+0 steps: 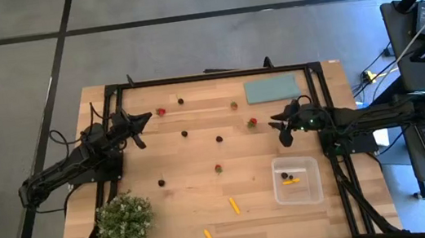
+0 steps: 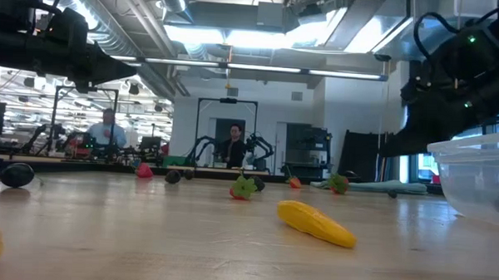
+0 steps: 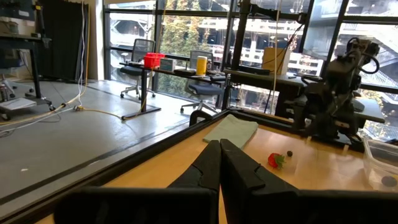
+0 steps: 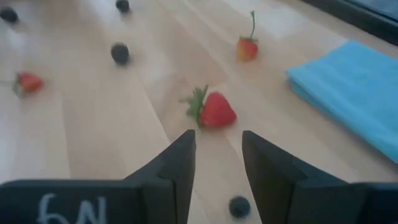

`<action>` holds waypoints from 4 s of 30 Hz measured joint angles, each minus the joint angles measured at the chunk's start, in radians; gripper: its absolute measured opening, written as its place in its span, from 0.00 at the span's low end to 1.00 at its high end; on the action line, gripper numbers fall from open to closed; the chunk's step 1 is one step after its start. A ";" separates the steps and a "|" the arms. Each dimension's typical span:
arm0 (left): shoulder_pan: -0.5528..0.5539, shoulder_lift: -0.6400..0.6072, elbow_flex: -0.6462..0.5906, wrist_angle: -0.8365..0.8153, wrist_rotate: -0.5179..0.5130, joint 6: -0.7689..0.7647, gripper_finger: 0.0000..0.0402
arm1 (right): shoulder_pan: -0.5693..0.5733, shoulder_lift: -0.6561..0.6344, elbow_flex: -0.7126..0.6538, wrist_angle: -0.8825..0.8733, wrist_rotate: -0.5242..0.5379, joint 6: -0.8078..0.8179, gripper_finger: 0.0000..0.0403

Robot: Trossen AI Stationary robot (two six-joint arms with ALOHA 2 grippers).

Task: Pick and placing Produce into tupperware
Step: Put the blueberry into the container

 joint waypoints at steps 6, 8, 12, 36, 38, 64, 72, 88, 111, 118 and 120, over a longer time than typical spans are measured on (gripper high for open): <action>0.000 0.000 0.000 0.000 0.000 0.000 0.00 | 0.000 0.000 0.000 -0.077 0.000 -0.028 0.33; 0.000 0.000 0.000 0.000 0.000 0.000 0.00 | 0.000 0.000 0.000 -0.079 0.000 -0.033 0.33; 0.000 0.000 0.000 0.000 0.000 0.000 0.00 | -0.001 0.000 0.000 -0.080 0.031 -0.060 0.33; 0.000 0.000 0.000 0.000 0.000 0.000 0.00 | -0.001 0.001 0.000 -0.105 0.035 0.002 0.33; 0.000 0.000 0.000 0.000 0.000 0.000 0.00 | -0.001 0.001 0.000 -0.105 0.033 0.033 0.33; 0.000 0.000 0.000 0.000 0.000 0.001 0.00 | -0.001 0.011 0.001 -0.104 0.055 0.244 0.54; 0.000 0.000 0.000 0.000 -0.004 0.001 0.00 | 0.000 0.020 -0.081 0.036 0.131 0.209 0.54; 0.000 0.000 0.000 0.000 -0.056 0.001 0.00 | 0.007 0.021 -0.081 0.050 0.104 0.173 0.54; 0.000 0.000 0.000 0.000 -0.062 0.008 0.00 | 0.030 0.206 -0.081 0.193 0.174 0.238 0.54; 0.000 0.000 0.000 0.000 -0.064 0.009 0.00 | 0.055 0.288 -0.081 0.213 0.188 0.257 0.54; 0.000 0.000 0.000 0.000 -0.064 0.009 0.00 | 0.063 0.308 -0.081 0.214 0.189 0.261 0.54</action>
